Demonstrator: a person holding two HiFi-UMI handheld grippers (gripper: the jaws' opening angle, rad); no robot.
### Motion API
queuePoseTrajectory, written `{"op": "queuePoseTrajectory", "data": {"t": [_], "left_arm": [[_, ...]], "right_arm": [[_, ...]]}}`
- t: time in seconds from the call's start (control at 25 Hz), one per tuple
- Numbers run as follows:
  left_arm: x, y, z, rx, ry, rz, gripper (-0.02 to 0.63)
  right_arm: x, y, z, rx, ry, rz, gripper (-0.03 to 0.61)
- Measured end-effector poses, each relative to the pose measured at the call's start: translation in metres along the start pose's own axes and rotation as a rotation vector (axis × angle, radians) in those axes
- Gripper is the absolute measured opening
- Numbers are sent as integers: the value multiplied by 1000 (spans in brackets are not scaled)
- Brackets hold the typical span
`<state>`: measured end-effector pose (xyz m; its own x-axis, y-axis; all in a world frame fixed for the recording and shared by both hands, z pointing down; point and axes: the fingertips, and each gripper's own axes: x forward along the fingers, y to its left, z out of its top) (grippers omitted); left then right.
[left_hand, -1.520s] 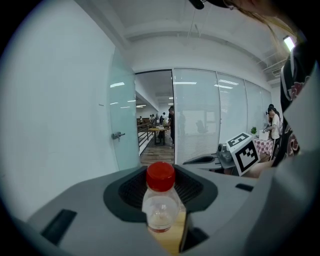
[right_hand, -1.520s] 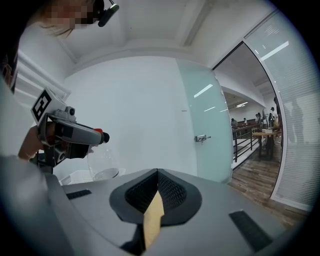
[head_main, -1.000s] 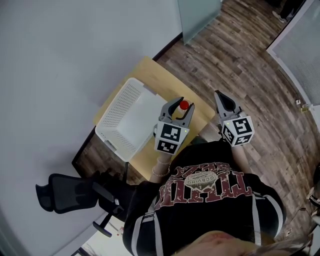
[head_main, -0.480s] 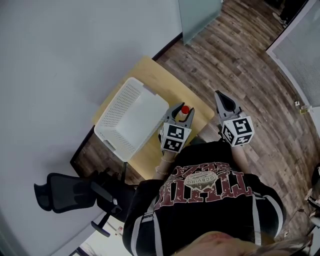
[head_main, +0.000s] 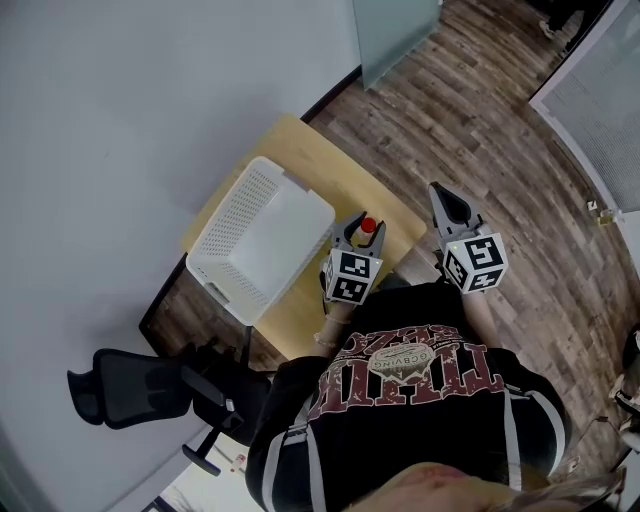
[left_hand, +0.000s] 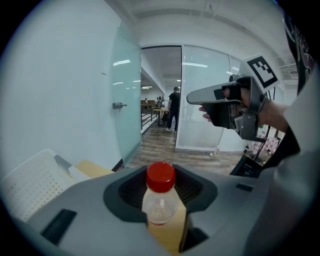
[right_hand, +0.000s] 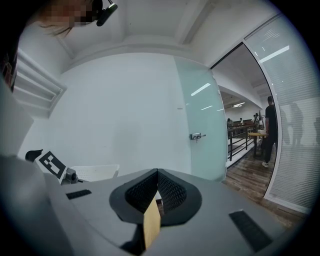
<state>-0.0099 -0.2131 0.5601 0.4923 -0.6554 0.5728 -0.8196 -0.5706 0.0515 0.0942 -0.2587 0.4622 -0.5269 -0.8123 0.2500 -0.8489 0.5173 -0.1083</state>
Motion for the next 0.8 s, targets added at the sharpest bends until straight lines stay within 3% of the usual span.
{"op": "queuePoseTrajectory", "data": {"t": [0.8], "left_arm": [[-1, -10, -21, 6, -7, 5, 186]], "right_arm": [[1, 4, -7, 6, 12, 11, 17]]}}
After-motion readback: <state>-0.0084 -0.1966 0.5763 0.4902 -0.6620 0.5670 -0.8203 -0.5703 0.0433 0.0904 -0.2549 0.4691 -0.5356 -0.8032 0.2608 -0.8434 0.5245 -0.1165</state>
